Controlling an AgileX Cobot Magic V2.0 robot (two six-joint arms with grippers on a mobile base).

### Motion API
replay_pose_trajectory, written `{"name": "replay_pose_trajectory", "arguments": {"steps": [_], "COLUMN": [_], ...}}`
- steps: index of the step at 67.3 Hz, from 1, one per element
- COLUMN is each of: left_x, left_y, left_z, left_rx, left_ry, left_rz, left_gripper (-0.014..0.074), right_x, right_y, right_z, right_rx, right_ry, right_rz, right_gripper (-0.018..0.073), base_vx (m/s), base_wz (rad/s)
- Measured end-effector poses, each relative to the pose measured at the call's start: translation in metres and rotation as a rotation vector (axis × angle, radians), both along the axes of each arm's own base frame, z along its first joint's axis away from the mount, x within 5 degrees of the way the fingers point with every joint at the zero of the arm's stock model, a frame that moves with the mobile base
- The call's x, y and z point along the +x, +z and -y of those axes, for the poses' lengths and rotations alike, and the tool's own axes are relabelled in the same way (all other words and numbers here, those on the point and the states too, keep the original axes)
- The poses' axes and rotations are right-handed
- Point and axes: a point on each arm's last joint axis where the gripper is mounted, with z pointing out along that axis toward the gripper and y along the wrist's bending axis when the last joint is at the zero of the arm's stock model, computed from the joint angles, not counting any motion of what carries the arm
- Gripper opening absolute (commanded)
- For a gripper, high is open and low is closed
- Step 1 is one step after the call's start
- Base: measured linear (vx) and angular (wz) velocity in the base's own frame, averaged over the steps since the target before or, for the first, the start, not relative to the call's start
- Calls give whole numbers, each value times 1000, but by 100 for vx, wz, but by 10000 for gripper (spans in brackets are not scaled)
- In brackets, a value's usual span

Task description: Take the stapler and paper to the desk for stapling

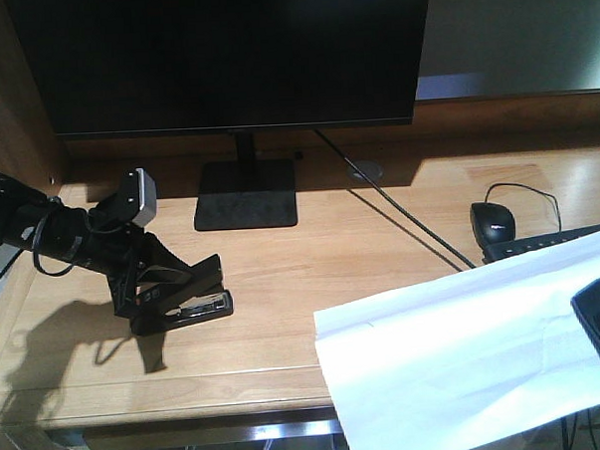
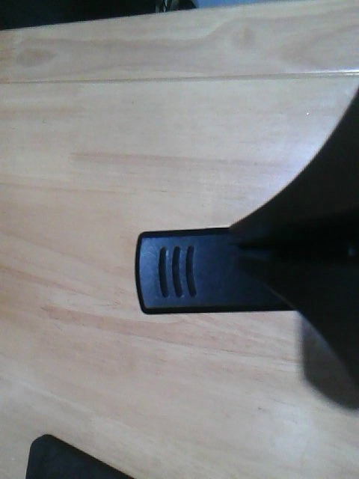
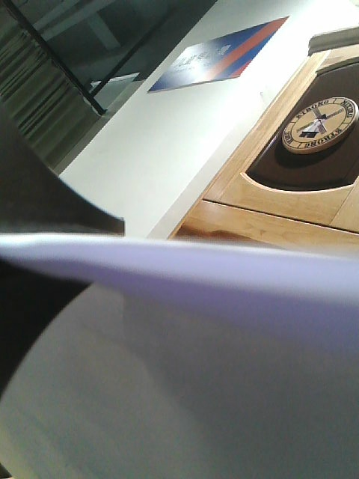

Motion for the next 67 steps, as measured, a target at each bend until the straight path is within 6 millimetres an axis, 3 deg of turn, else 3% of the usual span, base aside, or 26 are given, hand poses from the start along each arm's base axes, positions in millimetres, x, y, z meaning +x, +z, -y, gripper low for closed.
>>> {"name": "replay_pose_trajectory", "arguments": {"steps": [15,39,49,67], "left_x": [0,0,0,0], "left_y": [0,0,0,0], "left_z": [0,0,0,0], "left_rx": [0,0,0,0], "left_ry": [0,0,0,0], "left_rz": [0,0,0,0], "left_gripper": [-7,-7,-7,-7], "right_x": [-2,6,20,62], "right_y": [4,58,71,64], "right_z": [-11,-31,-36,-50], "right_rx": [-156,-615,-735,-827], "right_ry": [75,195,242,416], "right_rz": [44,125,86,-37], "right_gripper": [-6,-5,-5,-5], "base_vx": [0,0,0,0], "base_wz": [0,0,0,0]}}
